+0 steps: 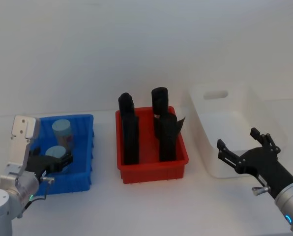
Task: Pick the cotton swabs from the blue box and place them into the white box.
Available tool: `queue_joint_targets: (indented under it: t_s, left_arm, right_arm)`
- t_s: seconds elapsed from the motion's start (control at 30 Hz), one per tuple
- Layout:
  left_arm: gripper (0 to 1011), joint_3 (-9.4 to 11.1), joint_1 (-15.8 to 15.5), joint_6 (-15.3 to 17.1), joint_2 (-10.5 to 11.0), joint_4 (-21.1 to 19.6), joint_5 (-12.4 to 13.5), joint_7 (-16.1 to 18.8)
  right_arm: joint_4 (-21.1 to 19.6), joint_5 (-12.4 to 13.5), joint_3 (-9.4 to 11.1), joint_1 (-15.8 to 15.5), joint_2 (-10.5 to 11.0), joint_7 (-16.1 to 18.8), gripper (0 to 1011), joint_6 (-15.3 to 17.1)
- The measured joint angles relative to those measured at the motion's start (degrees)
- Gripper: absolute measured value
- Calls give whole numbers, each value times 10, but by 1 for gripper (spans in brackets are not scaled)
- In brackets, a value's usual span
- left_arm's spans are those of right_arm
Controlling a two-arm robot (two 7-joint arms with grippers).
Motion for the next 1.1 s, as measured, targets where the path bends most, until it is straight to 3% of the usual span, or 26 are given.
queue_joint_targets:
  t_s: [0.23, 0.47, 0.8, 1.1]
  left_arm:
    - [895, -3, -3, -2, -1, 13, -4, -10]
    - [671, -4, -8, -9, -2, 26, -7, -31]
    - [664, -6, -9, -15, -3, 30, -8, -51]
    - [664, -12, 2, -7, 8, -15, -2, -57]
  right_arm:
    - [0, 0, 0, 0, 0, 0, 1002, 0]
    - [0, 0, 0, 0, 0, 0, 1002, 0]
    - [0, 0, 0, 0, 0, 0, 1002, 0]
    - [0, 0, 0, 0, 0, 0, 1002, 0]
